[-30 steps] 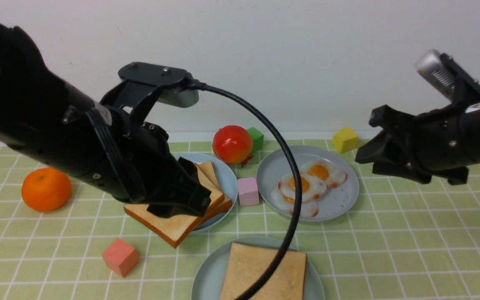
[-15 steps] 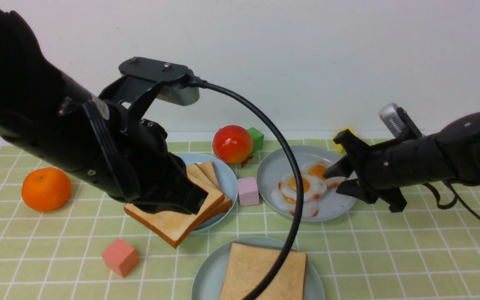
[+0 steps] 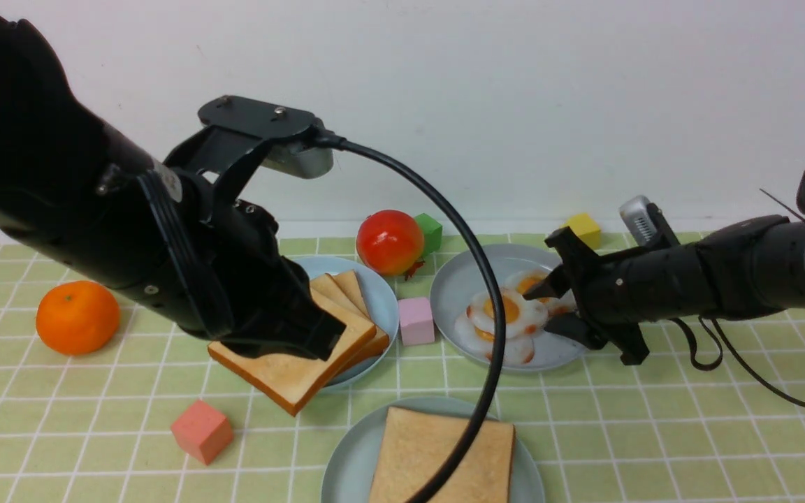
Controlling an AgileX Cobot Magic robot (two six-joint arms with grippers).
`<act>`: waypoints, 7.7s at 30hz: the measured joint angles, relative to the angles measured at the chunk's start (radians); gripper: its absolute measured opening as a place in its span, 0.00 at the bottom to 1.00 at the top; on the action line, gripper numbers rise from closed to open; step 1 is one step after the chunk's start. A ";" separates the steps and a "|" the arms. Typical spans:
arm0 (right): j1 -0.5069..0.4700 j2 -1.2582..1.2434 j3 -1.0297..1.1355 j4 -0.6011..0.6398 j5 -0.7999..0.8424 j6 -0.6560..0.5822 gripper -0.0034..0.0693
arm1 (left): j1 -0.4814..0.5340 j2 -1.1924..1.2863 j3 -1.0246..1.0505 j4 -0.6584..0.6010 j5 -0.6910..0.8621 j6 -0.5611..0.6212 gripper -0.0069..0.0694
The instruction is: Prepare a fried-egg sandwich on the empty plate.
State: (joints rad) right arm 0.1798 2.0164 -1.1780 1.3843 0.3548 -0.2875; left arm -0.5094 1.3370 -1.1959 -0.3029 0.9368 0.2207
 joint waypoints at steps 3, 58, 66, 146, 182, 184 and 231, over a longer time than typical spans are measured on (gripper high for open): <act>0.000 0.001 0.000 0.009 0.000 -0.002 0.56 | 0.000 0.000 0.000 0.006 0.000 0.000 0.07; 0.275 -0.273 0.223 -0.282 0.160 -0.261 0.32 | 0.000 -0.267 0.231 0.282 0.060 -0.527 0.09; 0.275 -0.423 0.215 -0.640 0.203 -0.211 0.86 | 0.000 -0.267 0.231 0.268 0.056 -0.535 0.10; 0.618 -0.968 0.121 -0.922 0.430 -0.213 0.06 | 0.405 0.291 0.308 -0.893 -0.146 0.629 0.18; 0.618 -0.968 0.121 -0.932 0.465 -0.210 0.11 | 0.190 0.490 0.209 -0.839 -0.285 0.646 0.58; 0.618 -0.968 0.121 -0.954 0.467 -0.185 0.11 | 0.195 0.484 0.209 -0.818 -0.290 0.627 0.61; 0.618 -1.869 0.845 -1.941 0.086 0.937 0.04 | 0.234 -1.106 0.603 0.008 0.087 -0.619 0.07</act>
State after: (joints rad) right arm 0.7975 0.1476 -0.3325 -0.5572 0.4411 0.6493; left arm -0.2755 0.2310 -0.5929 -0.2946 1.0242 -0.3979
